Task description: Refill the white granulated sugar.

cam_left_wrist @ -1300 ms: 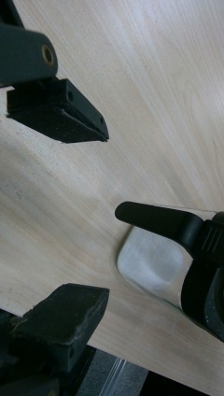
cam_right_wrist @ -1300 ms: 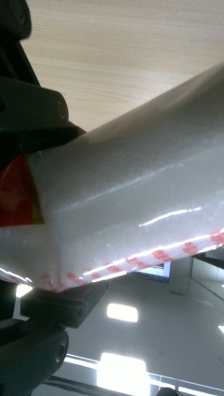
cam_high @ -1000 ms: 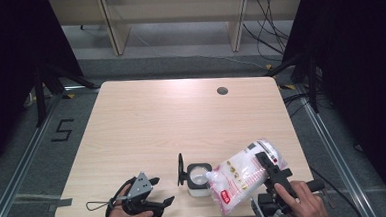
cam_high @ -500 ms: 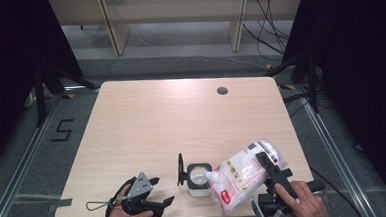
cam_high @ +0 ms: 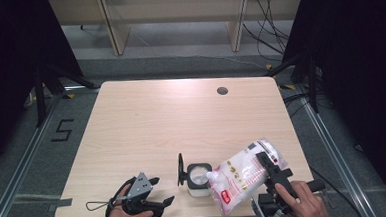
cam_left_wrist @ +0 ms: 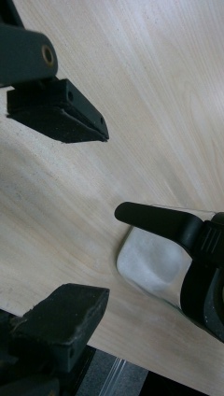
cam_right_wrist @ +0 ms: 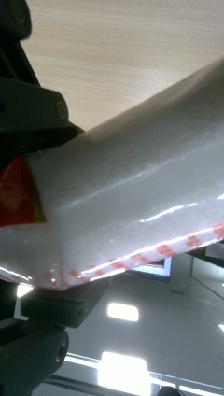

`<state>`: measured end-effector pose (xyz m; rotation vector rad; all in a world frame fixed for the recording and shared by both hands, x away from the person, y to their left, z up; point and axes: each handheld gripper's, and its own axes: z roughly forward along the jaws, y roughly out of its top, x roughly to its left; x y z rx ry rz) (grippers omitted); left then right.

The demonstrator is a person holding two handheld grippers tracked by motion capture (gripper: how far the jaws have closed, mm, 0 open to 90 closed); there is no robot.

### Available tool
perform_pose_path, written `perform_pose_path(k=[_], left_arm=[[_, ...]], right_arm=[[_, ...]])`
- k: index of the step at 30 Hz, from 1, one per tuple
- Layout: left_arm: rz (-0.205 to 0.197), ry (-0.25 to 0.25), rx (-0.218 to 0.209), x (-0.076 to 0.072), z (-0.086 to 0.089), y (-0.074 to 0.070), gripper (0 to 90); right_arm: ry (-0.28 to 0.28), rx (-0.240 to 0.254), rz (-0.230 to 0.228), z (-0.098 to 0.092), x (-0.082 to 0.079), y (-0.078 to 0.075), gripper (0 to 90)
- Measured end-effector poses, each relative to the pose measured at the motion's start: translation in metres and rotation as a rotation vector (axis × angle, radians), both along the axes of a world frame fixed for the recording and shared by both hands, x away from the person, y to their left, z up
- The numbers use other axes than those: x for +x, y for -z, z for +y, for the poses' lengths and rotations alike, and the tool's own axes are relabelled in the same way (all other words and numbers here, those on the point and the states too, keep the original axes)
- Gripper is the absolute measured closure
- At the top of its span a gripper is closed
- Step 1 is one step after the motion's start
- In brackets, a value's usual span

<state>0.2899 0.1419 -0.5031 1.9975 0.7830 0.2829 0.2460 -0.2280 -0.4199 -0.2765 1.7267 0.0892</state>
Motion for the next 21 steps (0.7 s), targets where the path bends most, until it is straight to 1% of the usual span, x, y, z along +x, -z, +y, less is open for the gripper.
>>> perform_pose_path(k=[1, 2, 3, 4, 5, 6, 7, 8, 9, 10, 12, 13, 16, 17, 19, 20, 21], left_arm=[[0.000, 0.000, 0.000, -0.0001, 0.0001, 0.0000, 19.5], [-0.003, 0.001, -0.004, -0.0001, -0.0001, 0.0002, 19.4], [-0.002, 0.001, -0.001, -0.0001, 0.0000, 0.0000, 19.4], [-0.002, 0.001, 0.001, 0.0000, 0.0001, -0.0001, 19.5], [-0.001, 0.000, 0.000, 0.0000, 0.0001, -0.0001, 19.4], [-0.001, 0.000, 0.000, -0.0002, 0.0001, 0.0000, 19.4], [-0.002, 0.001, 0.001, -0.0002, 0.0001, -0.0001, 19.4], [-0.002, 0.001, 0.001, -0.0002, 0.0001, -0.0001, 19.4], [-0.002, 0.001, 0.001, 0.0000, 0.0001, -0.0001, 19.4], [-0.001, 0.000, 0.001, 0.0000, 0.0001, -0.0001, 19.4], [-0.002, 0.000, 0.000, -0.0001, 0.0001, -0.0001, 19.4], [-0.002, 0.001, 0.001, -0.0001, 0.0002, -0.0002, 19.5], [-0.001, 0.000, 0.000, -0.0001, 0.0001, -0.0001, 19.4], [-0.003, 0.001, 0.001, -0.0002, 0.0002, -0.0002, 19.4], [-0.004, 0.002, 0.002, 0.0000, 0.0003, -0.0002, 19.4], [-0.002, 0.000, 0.001, 0.0000, 0.0002, -0.0002, 19.5], [-0.003, 0.000, 0.002, 0.0000, 0.0003, -0.0002, 19.5]], right_arm=[[0.014, 0.036, 0.004, -0.0008, -0.0006, 0.0030, 42.3], [-0.025, -0.046, -0.019, 0.0013, 0.0011, -0.0026, 42.3], [-0.027, -0.073, -0.023, 0.0022, 0.0008, -0.0045, 42.3], [-0.014, -0.041, -0.012, 0.0013, 0.0003, -0.0024, 42.3], [-0.004, -0.029, 0.000, 0.0009, 0.0001, -0.0007, 42.3], [-0.019, -0.042, -0.010, 0.0016, 0.0010, -0.0022, 42.3], [-0.014, -0.021, -0.001, 0.0009, 0.0010, -0.0001, 42.3], [-0.011, -0.014, 0.002, 0.0006, 0.0008, 0.0006, 42.3], [-0.018, -0.041, -0.005, 0.0013, 0.0007, -0.0020, 42.3], [-0.024, -0.033, -0.011, 0.0011, 0.0013, -0.0015, 42.3], [-0.024, -0.035, -0.012, 0.0012, 0.0015, -0.0014, 42.4], [-0.015, -0.029, -0.003, 0.0010, 0.0010, -0.0006, 42.4], [-0.015, -0.022, 0.003, 0.0011, 0.0014, 0.0000, 42.6], [-0.010, -0.008, 0.010, 0.0008, 0.0015, 0.0016, 42.7], [-0.016, -0.014, 0.009, 0.0011, 0.0017, 0.0013, 42.9], [-0.010, 0.007, 0.010, 0.0006, 0.0015, 0.0030, 43.0], [-0.011, 0.016, 0.015, 0.0006, 0.0020, 0.0037, 43.1]])
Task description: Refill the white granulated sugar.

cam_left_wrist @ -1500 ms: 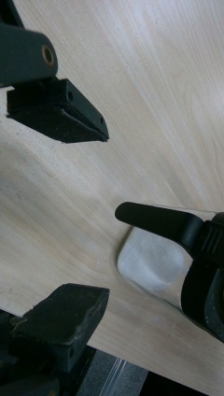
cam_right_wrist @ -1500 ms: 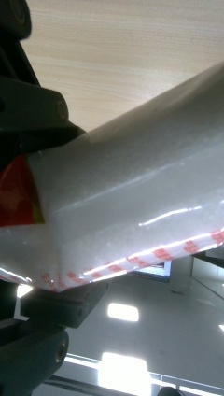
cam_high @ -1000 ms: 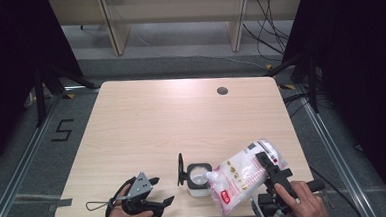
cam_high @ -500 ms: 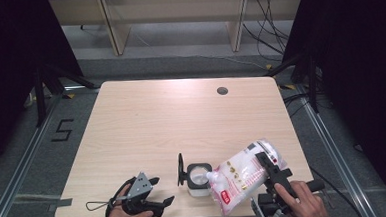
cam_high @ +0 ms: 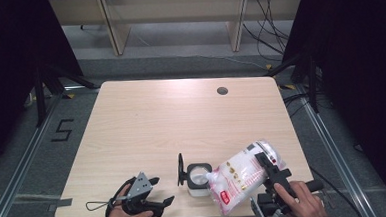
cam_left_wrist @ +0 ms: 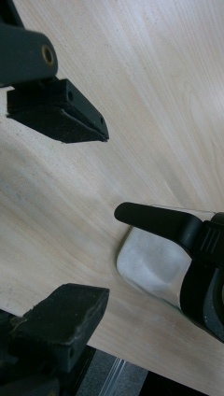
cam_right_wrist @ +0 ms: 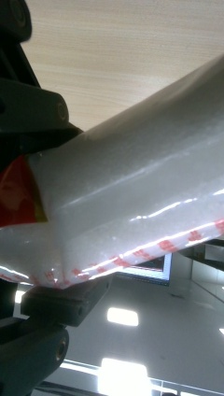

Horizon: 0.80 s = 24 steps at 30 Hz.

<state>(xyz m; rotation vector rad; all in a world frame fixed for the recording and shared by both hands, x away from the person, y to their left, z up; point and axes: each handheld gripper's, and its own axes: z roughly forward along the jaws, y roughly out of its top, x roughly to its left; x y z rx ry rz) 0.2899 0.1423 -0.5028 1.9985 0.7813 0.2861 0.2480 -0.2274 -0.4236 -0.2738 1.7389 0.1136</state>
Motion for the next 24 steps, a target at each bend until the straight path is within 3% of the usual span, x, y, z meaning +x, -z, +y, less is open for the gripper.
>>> perform_pose_path(k=[1, 2, 5, 6, 7, 8, 14, 16, 18, 20, 21, 23, 24], left_arm=[[-0.001, 0.001, 0.000, -0.0001, 0.0000, -0.0001, 19.5], [-0.008, 0.005, 0.001, 0.0001, 0.0002, -0.0002, 19.5], [-0.018, 0.016, 0.011, 0.0013, 0.0008, -0.0003, 19.4], [-0.017, 0.015, 0.010, 0.0011, 0.0007, -0.0003, 19.4], [-0.018, 0.016, 0.010, 0.0010, 0.0007, -0.0004, 19.5], [-0.019, 0.017, 0.011, 0.0012, 0.0008, -0.0005, 19.4], [-0.018, 0.015, 0.010, 0.0011, 0.0007, -0.0005, 19.5], [-0.017, 0.014, 0.010, 0.0010, 0.0008, -0.0004, 19.5], [-0.017, 0.014, 0.009, 0.0010, 0.0007, -0.0005, 19.5], [-0.017, 0.014, 0.010, 0.0011, 0.0007, -0.0005, 19.5], [-0.017, 0.015, 0.010, 0.0010, 0.0008, -0.0005, 19.5], [-0.020, 0.015, 0.011, 0.0012, 0.0009, -0.0003, 19.5], [-0.021, 0.015, 0.005, 0.0012, 0.0005, -0.0002, 19.5]], right_arm=[[-0.027, -0.027, -0.011, 0.0004, 0.0017, -0.0020, 43.2], [-0.013, -0.042, -0.010, 0.0007, 0.0005, -0.0028, 43.2], [0.013, 0.008, 0.002, -0.0009, -0.0007, 0.0003, 43.4], [0.013, 0.009, 0.007, -0.0008, -0.0006, 0.0000, 43.4], [-0.009, -0.024, -0.006, 0.0000, 0.0004, -0.0028, 43.5], [0.012, 0.010, 0.011, -0.0009, -0.0006, 0.0004, 43.5], [0.000, -0.034, 0.022, 0.0003, 0.0010, -0.0015, 43.6], [-0.017, -0.014, 0.008, -0.0005, 0.0028, 0.0007, 43.7], [0.013, 0.019, 0.029, -0.0018, 0.0013, 0.0032, 43.7], [-0.011, -0.021, 0.015, -0.0009, 0.0029, -0.0001, 43.7], [0.005, 0.021, 0.027, -0.0021, 0.0024, 0.0030, 43.7], [-0.003, -0.023, 0.014, -0.0014, 0.0025, 0.0001, 43.7], [0.013, 0.021, 0.034, -0.0027, 0.0024, 0.0031, 43.7]])
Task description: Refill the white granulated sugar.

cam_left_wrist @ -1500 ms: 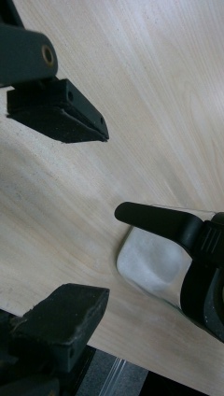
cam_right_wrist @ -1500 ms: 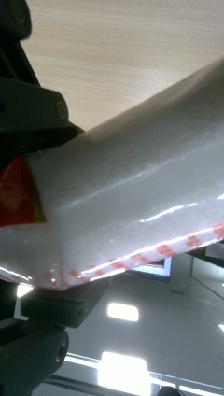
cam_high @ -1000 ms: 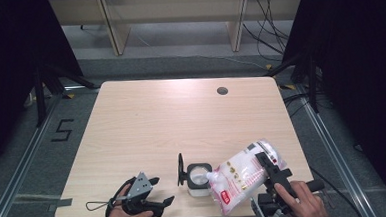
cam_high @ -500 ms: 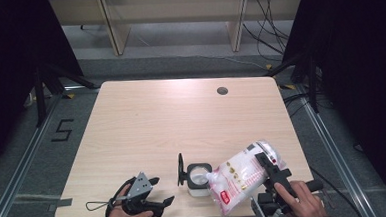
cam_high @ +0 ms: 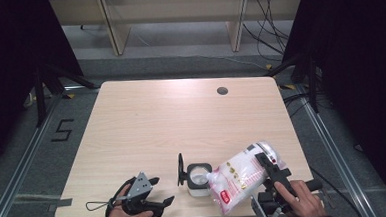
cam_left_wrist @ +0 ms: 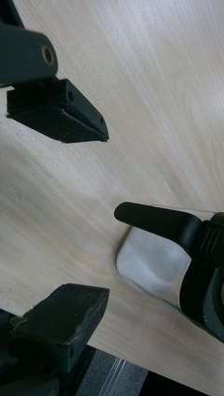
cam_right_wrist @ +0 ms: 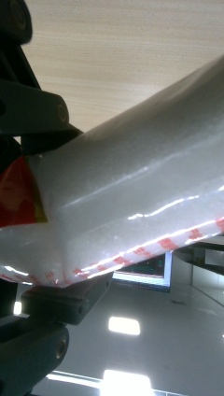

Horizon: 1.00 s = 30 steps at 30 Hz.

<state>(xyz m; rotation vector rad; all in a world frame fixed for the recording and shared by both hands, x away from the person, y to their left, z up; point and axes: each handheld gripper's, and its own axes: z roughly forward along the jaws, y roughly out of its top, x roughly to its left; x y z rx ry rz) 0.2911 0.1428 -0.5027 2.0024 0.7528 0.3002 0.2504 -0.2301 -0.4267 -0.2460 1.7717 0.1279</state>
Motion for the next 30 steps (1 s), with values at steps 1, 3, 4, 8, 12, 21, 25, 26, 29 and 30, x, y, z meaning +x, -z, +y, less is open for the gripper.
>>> perform_pose_path(k=[1, 3, 4, 8, 12, 21, 25, 26, 29, 30], left_arm=[[0.004, -0.001, 0.005, -0.0002, 0.0002, -0.0004, 19.5], [0.004, -0.001, 0.004, -0.0002, 0.0002, -0.0003, 19.5], [0.002, 0.001, 0.006, 0.0001, 0.0002, -0.0003, 19.4], [0.002, -0.003, 0.007, -0.0004, 0.0000, -0.0003, 19.5], [0.002, 0.000, 0.000, -0.0002, -0.0001, 0.0001, 19.4], [0.005, -0.002, 0.000, -0.0003, 0.0000, -0.0003, 19.5], [0.006, -0.004, -0.004, -0.0005, -0.0003, -0.0002, 19.4], [0.005, -0.004, -0.004, -0.0005, -0.0002, -0.0002, 19.4], [0.005, -0.008, -0.007, -0.0006, -0.0005, -0.0002, 19.4], [0.006, -0.005, -0.006, -0.0004, -0.0004, -0.0001, 19.4]], right_arm=[[0.003, 0.025, 0.009, -0.0009, 0.0004, 0.0021, 43.8], [-0.037, -0.017, -0.014, -0.0003, 0.0028, -0.0007, 43.8], [-0.017, -0.025, -0.003, -0.0001, 0.0017, -0.0014, 43.8], [-0.023, -0.034, -0.011, -0.0002, 0.0022, -0.0018, 43.8], [-0.018, -0.040, -0.007, 0.0000, 0.0029, -0.0005, 44.2], [0.004, -0.050, -0.001, 0.0012, 0.0013, 0.0015, 45.1], [-0.016, -0.096, -0.025, 0.0026, 0.0018, 0.0002, 45.6], [-0.022, -0.112, -0.035, 0.0033, 0.0017, -0.0010, 45.7], [-0.020, -0.118, -0.038, 0.0036, 0.0014, -0.0007, 45.8], [-0.041, -0.106, -0.053, 0.0030, 0.0028, 0.0008, 45.9]])
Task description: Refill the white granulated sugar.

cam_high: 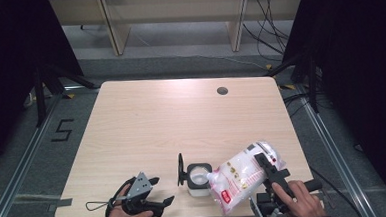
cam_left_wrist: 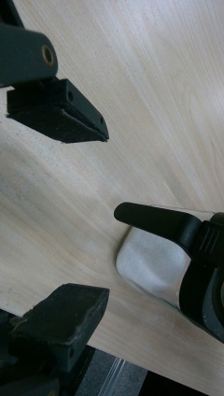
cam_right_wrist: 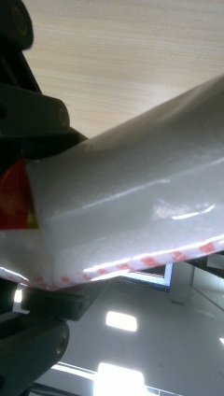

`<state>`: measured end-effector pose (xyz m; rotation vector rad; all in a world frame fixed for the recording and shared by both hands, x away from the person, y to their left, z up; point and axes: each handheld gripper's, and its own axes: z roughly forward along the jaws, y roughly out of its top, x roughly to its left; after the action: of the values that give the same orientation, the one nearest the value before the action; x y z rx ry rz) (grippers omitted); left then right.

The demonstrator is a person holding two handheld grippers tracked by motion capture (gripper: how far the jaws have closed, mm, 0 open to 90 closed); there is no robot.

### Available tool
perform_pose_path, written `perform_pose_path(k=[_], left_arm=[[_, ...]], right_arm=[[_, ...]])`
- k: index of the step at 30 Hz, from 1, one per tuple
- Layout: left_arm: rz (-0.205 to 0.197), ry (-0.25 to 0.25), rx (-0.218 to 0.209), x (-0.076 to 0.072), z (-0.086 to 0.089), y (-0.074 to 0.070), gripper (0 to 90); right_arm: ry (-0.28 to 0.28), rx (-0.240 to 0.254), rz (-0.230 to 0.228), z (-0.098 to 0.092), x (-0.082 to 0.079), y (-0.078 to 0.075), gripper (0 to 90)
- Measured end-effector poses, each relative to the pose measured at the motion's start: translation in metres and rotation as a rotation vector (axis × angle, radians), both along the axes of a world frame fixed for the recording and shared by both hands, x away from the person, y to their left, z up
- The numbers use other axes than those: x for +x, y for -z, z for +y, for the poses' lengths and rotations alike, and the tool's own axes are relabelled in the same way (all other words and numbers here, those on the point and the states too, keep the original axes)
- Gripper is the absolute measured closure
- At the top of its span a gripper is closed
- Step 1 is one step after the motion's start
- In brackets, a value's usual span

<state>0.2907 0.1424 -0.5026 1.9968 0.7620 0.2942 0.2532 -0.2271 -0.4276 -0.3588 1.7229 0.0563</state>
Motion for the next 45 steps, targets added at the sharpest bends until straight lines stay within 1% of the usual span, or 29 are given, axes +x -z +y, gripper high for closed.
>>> perform_pose_path(k=[1, 2, 3, 5, 6, 7, 8, 9, 10, 11, 12, 13, 15, 16, 24, 25, 26, 27, 28, 29, 30, 31, 33, 34, 35, 37, 39, 41, 45], left_arm=[[-0.002, 0.005, 0.010, 0.0002, 0.0007, -0.0003, 19.4], [-0.002, 0.004, 0.010, 0.0002, 0.0006, -0.0003, 19.4], [-0.002, 0.004, 0.009, 0.0002, 0.0006, -0.0003, 19.4], [-0.002, 0.004, 0.009, 0.0002, 0.0006, -0.0003, 19.4], [-0.001, 0.003, 0.007, 0.0002, 0.0005, -0.0002, 19.4], [-0.001, 0.000, 0.001, 0.0000, 0.0001, 0.0000, 19.4], [-0.002, -0.003, 0.000, -0.0001, -0.0001, -0.0001, 19.4], [0.001, -0.001, -0.001, -0.0001, -0.0001, -0.0002, 19.4], [0.000, -0.001, -0.001, 0.0000, -0.0001, 0.0000, 19.4], [0.000, 0.000, 0.001, 0.0000, 0.0000, 0.0000, 19.4], [-0.002, 0.004, 0.011, 0.0002, 0.0006, -0.0003, 19.4], [-0.002, 0.004, 0.010, 0.0002, 0.0005, -0.0003, 19.4], [-0.002, 0.004, 0.010, 0.0001, 0.0005, -0.0003, 19.4], [-0.002, 0.004, 0.010, 0.0002, 0.0005, -0.0003, 19.4], [-0.005, 0.006, 0.012, 0.0005, 0.0005, -0.0001, 19.4], [-0.006, 0.006, 0.012, 0.0005, 0.0006, 0.0000, 19.4], [0.000, 0.000, 0.004, 0.0000, 0.0001, 0.0000, 19.4], [0.002, -0.001, 0.001, 0.0001, 0.0000, -0.0002, 19.4], [0.000, -0.005, 0.000, 0.0000, -0.0001, -0.0003, 19.4], [0.001, -0.005, 0.000, -0.0001, -0.0003, -0.0005, 19.5], [-0.006, 0.003, 0.016, 0.0004, 0.0006, -0.0006, 19.4], [-0.007, 0.007, 0.013, 0.0006, 0.0005, -0.0001, 19.5], [-0.003, 0.000, 0.010, 0.0001, 0.0003, -0.0004, 19.5], [-0.004, -0.002, 0.008, 0.0001, 0.0004, -0.0005, 19.4], [0.002, -0.002, -0.001, 0.0000, -0.0001, -0.0006, 19.4], [0.001, -0.002, 0.001, 0.0001, 0.0000, -0.0003, 19.4], [0.000, -0.005, 0.000, 0.0000, -0.0002, -0.0004, 19.4], [-0.005, 0.003, 0.010, 0.0003, 0.0004, -0.0006, 19.4], [-0.004, 0.000, 0.004, 0.0007, 0.0009, -0.0006, 19.4]], right_arm=[[0.016, 0.001, 0.012, 0.0001, -0.0008, 0.0005, 46.0], [0.012, -0.003, 0.009, 0.0003, -0.0005, 0.0004, 46.1], [-0.007, 0.000, -0.011, 0.0002, 0.0003, 0.0009, 46.2], [0.017, -0.006, 0.009, 0.0006, -0.0008, 0.0014, 46.3], [0.002, -0.011, -0.007, 0.0009, -0.0002, 0.0012, 46.4], [0.048, 0.006, 0.024, 0.0002, -0.0025, 0.0033, 46.4], [0.051, -0.006, 0.023, 0.0010, -0.0029, 0.0024, 46.5], [0.004, -0.017, -0.020, 0.0017, -0.0013, 0.0013, 46.5], [0.026, -0.033, -0.006, 0.0029, -0.0030, -0.0007, 46.5], [0.050, -0.001, 0.007, 0.0023, -0.0044, 0.0016, 46.6], [0.008, -0.051, -0.022, 0.0045, -0.0028, -0.0016, 46.6], [0.032, -0.001, -0.017, 0.0033, -0.0044, 0.0025, 46.6], [0.014, -0.053, -0.026, 0.0055, -0.0041, -0.0015, 46.7], [0.022, -0.037, -0.024, 0.0051, -0.0046, -0.0007, 46.7], [0.018, -0.046, -0.031, 0.0057, -0.0048, -0.0010, 46.7], [0.039, -0.054, -0.022, 0.0062, -0.0062, -0.0018, 46.7], [0.026, -0.039, -0.028, 0.0055, -0.0052, -0.0007, 46.6], [0.042, 0.002, -0.025, 0.0041, -0.0060, 0.0025, 46.6], [0.027, -0.010, -0.035, 0.0048, -0.0053, 0.0017, 46.6], [0.006, -0.040, -0.050, 0.0062, -0.0047, -0.0009, 46.7], [0.018, -0.046, -0.039, 0.0067, -0.0056, -0.0016, 46.7], [0.028, -0.040, -0.030, 0.0064, -0.0062, -0.0011, 46.6], [0.012, -0.053, -0.040, 0.0068, -0.0049, -0.0022, 46.7], [0.004, -0.046, -0.047, 0.0063, -0.0045, -0.0015, 46.7], [0.019, -0.030, -0.039, 0.0056, -0.0056, -0.0001, 46.7], [0.025, -0.042, -0.033, 0.0063, -0.0060, -0.0012, 46.7], [0.013, -0.053, -0.043, 0.0072, -0.0056, -0.0027, 46.7], [0.033, -0.035, -0.029, 0.0066, -0.0068, -0.0004, 46.7], [0.011, -0.048, -0.047, 0.0066, -0.0052, -0.0016, 46.7]])
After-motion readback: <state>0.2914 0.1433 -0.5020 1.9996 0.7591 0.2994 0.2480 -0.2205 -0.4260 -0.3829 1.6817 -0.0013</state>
